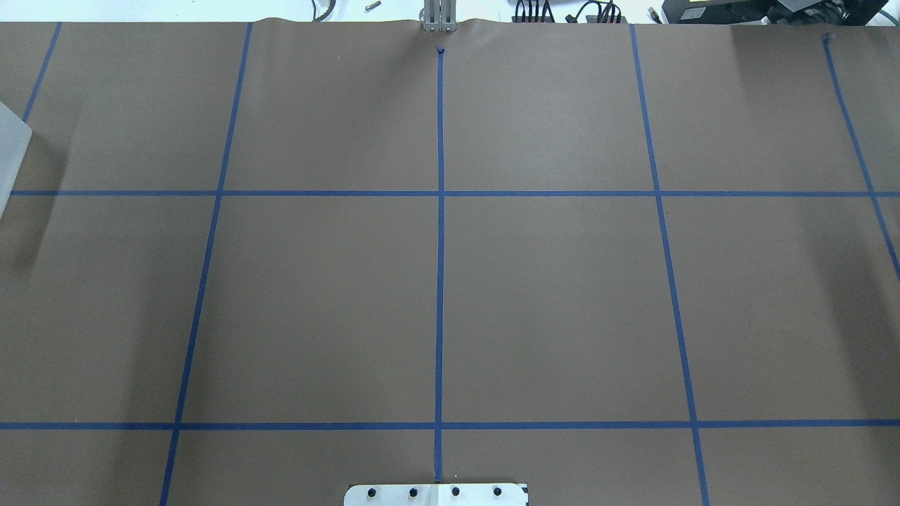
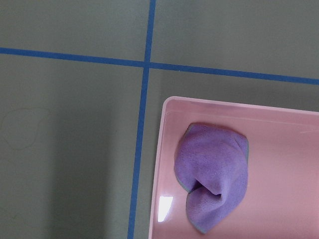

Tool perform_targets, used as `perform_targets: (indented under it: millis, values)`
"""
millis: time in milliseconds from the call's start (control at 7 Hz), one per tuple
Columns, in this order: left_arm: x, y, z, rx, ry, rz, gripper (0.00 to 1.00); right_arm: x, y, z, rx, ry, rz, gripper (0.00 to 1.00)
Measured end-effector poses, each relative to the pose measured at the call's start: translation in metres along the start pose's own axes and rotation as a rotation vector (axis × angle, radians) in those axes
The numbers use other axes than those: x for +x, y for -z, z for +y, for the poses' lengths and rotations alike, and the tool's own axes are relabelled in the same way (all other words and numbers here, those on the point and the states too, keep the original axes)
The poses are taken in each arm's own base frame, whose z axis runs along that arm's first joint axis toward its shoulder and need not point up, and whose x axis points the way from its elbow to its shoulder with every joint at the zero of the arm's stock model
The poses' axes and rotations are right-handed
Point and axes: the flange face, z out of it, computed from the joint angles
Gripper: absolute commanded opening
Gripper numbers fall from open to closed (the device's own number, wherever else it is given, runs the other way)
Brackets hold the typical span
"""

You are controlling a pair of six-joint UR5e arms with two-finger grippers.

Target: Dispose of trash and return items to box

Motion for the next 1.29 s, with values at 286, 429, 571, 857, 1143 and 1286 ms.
perform_targets:
  millis: [286,429,571,857,1143,1286]
  values:
    - [0.0,0.0,0.0,0.0,0.0,0.0,0.99,0.002,-0.003,0.004,-0.006,-0.004,-0.001,1.0]
    - [0.0,0.0,0.0,0.0,0.0,0.0,0.99,0.003,-0.004,0.007,-0.008,-0.005,-0.002,1.0]
    - [0.0,0.0,0.0,0.0,0.0,0.0,0.99,0.003,-0.005,0.008,-0.007,-0.004,0.001,1.0]
    - [-0.001,0.0,0.0,-0.001,0.001,0.0,0.99,0.002,-0.003,0.005,0.01,0.01,0.009,1.0]
    - [0.0,0.0,0.0,-0.001,0.001,0.0,0.99,-0.006,0.005,-0.011,0.069,0.06,0.008,1.0]
    - [0.0,0.0,-0.001,0.0,-0.001,-0.001,0.99,-0.006,0.002,-0.007,0.093,0.085,-0.005,1.0]
